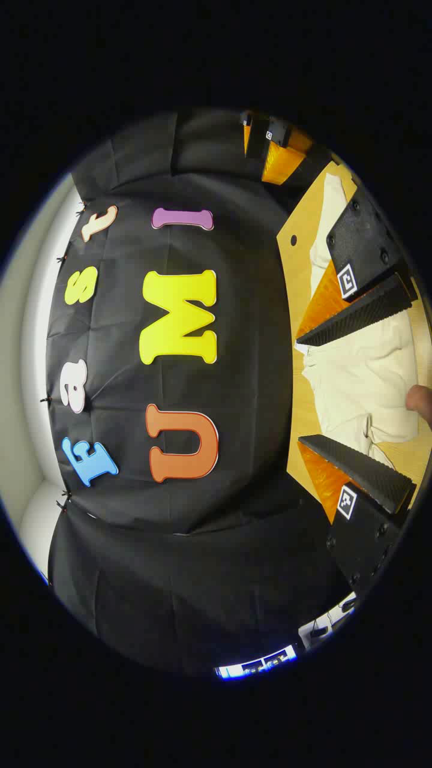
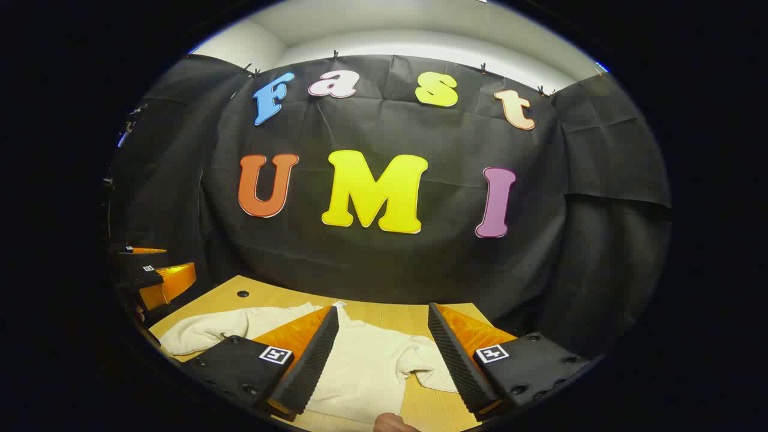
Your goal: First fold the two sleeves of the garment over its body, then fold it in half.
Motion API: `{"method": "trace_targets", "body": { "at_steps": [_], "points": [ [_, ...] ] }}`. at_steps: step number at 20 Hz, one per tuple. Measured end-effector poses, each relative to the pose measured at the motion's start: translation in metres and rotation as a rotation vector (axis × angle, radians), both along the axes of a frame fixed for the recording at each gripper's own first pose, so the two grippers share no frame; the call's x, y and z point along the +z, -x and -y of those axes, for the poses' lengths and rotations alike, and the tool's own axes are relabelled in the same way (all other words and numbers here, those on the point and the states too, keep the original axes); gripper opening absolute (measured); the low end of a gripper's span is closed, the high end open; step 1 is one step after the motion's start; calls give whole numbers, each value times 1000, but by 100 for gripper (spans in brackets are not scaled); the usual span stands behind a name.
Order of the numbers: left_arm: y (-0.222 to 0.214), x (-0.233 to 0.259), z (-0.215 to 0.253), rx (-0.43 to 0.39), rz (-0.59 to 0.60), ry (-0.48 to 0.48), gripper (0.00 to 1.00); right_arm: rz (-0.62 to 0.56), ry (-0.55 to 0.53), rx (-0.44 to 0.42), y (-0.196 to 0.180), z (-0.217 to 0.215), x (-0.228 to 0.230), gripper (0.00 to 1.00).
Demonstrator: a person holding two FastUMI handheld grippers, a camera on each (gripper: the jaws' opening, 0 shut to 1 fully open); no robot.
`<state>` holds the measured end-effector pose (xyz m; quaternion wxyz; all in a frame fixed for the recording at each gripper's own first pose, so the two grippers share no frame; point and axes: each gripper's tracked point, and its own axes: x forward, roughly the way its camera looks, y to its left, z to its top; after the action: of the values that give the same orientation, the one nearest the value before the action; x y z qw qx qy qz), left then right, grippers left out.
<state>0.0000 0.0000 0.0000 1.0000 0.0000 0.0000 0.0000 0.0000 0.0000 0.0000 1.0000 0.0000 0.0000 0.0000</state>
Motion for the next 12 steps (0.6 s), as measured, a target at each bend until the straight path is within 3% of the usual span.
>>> {"method": "trace_targets", "body": {
  "at_steps": [12],
  "points": [
    [-1,-11,12,4,-29,-17,96,-67,-27,12,-2,6,-21,94]
  ]
}}
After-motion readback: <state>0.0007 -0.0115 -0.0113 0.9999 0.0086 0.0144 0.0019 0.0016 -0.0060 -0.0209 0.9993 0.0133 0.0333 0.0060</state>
